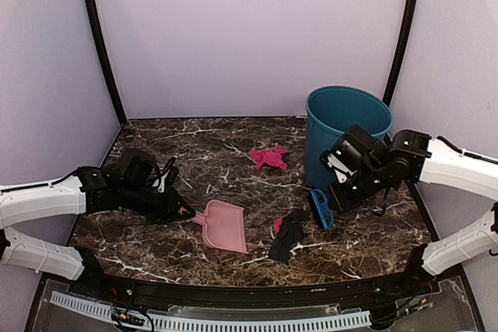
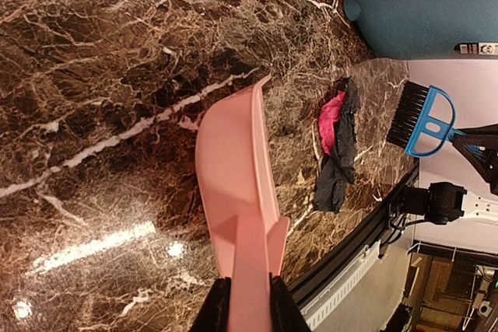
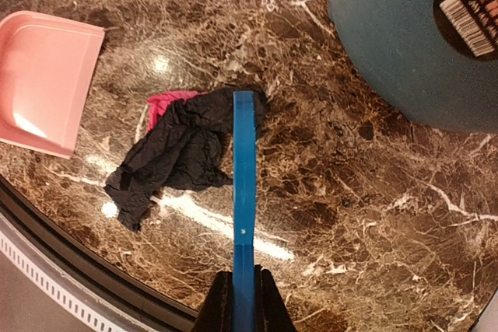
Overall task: Sweep away the paper scraps from the table
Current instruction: Sweep the paper scraps into the dustpan, then dump the paper scraps in the dustpan into the trash bin.
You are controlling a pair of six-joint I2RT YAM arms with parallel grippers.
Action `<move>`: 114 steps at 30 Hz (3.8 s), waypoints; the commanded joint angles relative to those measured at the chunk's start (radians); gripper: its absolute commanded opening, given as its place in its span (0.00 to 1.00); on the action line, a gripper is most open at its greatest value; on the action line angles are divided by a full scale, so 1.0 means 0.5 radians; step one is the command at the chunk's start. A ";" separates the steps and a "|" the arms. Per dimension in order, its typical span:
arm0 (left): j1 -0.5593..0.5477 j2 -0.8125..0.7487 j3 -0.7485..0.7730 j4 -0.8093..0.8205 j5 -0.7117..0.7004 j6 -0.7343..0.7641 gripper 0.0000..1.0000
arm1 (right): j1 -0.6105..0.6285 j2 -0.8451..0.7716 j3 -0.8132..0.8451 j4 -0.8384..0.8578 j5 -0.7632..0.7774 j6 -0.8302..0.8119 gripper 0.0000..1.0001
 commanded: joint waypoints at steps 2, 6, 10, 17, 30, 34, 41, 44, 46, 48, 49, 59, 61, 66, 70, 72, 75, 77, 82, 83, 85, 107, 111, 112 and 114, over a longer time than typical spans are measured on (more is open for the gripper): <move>0.007 0.207 0.149 -0.098 0.169 0.136 0.00 | -0.007 0.080 -0.010 -0.043 0.061 0.034 0.00; 0.007 0.406 0.289 -0.152 0.259 0.192 0.00 | -0.011 0.202 -0.005 -0.072 0.078 0.052 0.00; 0.007 0.581 0.410 -0.202 0.335 0.225 0.00 | -0.017 0.317 0.042 -0.041 0.014 0.023 0.00; 0.009 0.724 0.490 -0.227 0.388 0.238 0.00 | -0.020 0.539 0.123 0.052 -0.174 0.011 0.00; 0.007 0.897 0.303 0.067 0.469 0.122 0.00 | -0.014 0.743 0.168 0.368 -0.539 0.012 0.00; 0.007 0.893 0.234 0.181 0.483 0.061 0.00 | -0.002 0.748 0.194 0.426 -0.590 0.028 0.00; 0.007 0.931 0.132 0.406 0.513 -0.032 0.00 | 0.034 0.744 0.215 0.472 -0.661 0.027 0.00; 0.008 0.948 0.090 0.516 0.519 -0.068 0.00 | 0.049 0.745 0.216 0.462 -0.651 0.028 0.00; 0.007 0.965 0.072 0.561 0.512 -0.080 0.00 | 0.064 0.735 0.218 0.455 -0.640 0.024 0.00; 0.009 0.983 0.061 0.608 0.509 -0.085 0.00 | 0.076 0.722 0.231 0.439 -0.629 0.021 0.00; 0.009 0.992 0.048 0.649 0.519 -0.093 0.00 | 0.082 0.711 0.240 0.430 -0.618 0.019 0.00; 0.014 1.018 -0.029 0.858 0.569 -0.161 0.00 | 0.099 0.589 0.274 0.380 -0.553 0.014 0.00; 0.014 1.013 -0.044 0.910 0.597 -0.180 0.00 | 0.100 0.585 0.276 0.374 -0.543 0.016 0.00; 0.027 0.995 -0.127 1.180 0.759 -0.262 0.00 | 0.100 0.528 0.294 0.308 -0.495 0.005 0.00; 0.045 0.995 -0.196 1.421 0.852 -0.394 0.00 | 0.100 0.459 0.299 0.259 -0.433 0.006 0.00; 0.050 0.996 -0.233 1.569 0.900 -0.464 0.00 | 0.100 0.426 0.288 0.243 -0.401 0.012 0.00; 0.050 0.989 -0.266 1.716 0.935 -0.531 0.00 | 0.100 0.382 0.256 0.276 -0.365 0.023 0.00; 0.049 0.984 -0.298 1.844 0.961 -0.591 0.00 | 0.100 0.355 0.236 0.310 -0.371 0.023 0.00; 0.049 0.928 -0.361 2.178 1.024 -0.753 0.00 | 0.100 0.285 0.192 0.391 -0.385 0.011 0.00; 0.049 0.906 -0.363 2.216 1.034 -0.763 0.00 | 0.099 0.265 0.182 0.409 -0.382 0.010 0.00; 0.051 0.870 -0.367 2.269 1.041 -0.797 0.00 | 0.100 0.220 0.164 0.443 -0.368 0.009 0.00; 0.069 0.620 -0.373 2.354 0.944 -0.868 0.00 | 0.095 -0.181 0.131 0.420 -0.199 -0.046 0.00; 0.069 0.648 -0.373 2.387 0.928 -0.887 0.00 | 0.095 -0.260 0.124 0.473 -0.329 -0.078 0.00; 0.069 0.659 -0.372 2.416 0.927 -0.900 0.00 | 0.095 -0.273 0.124 0.475 -0.351 -0.087 0.00; 0.069 0.667 -0.370 2.443 0.924 -0.912 0.00 | 0.096 -0.292 0.127 0.470 -0.368 -0.097 0.00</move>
